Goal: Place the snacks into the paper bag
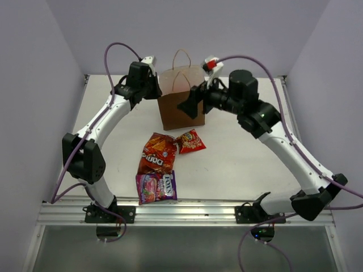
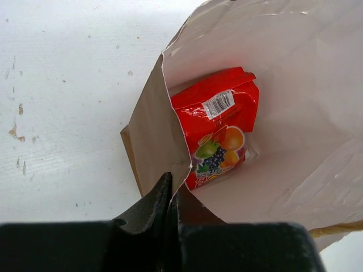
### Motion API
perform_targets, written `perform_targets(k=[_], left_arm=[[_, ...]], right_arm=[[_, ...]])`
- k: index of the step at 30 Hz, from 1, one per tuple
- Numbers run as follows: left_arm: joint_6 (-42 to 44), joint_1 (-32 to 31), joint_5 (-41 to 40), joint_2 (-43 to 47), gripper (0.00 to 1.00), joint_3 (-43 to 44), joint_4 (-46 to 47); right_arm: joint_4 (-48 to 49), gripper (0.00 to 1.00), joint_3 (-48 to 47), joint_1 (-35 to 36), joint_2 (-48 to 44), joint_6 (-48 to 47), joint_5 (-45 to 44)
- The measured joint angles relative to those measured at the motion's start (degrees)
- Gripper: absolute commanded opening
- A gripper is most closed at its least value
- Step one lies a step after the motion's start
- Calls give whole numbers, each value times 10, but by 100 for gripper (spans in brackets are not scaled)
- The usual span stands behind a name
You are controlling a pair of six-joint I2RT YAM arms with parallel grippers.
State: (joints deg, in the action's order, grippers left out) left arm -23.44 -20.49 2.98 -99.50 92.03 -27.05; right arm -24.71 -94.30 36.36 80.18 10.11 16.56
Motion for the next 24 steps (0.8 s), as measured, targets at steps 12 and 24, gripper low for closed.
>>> perform_targets(k=[12, 24], left_arm=[[0, -3, 0, -5, 6, 5, 0], [0, -3, -1, -5, 6, 5, -3]], right_arm=[[59, 81, 202, 73, 263, 1, 60], [117, 79, 168, 78, 313, -9, 33]])
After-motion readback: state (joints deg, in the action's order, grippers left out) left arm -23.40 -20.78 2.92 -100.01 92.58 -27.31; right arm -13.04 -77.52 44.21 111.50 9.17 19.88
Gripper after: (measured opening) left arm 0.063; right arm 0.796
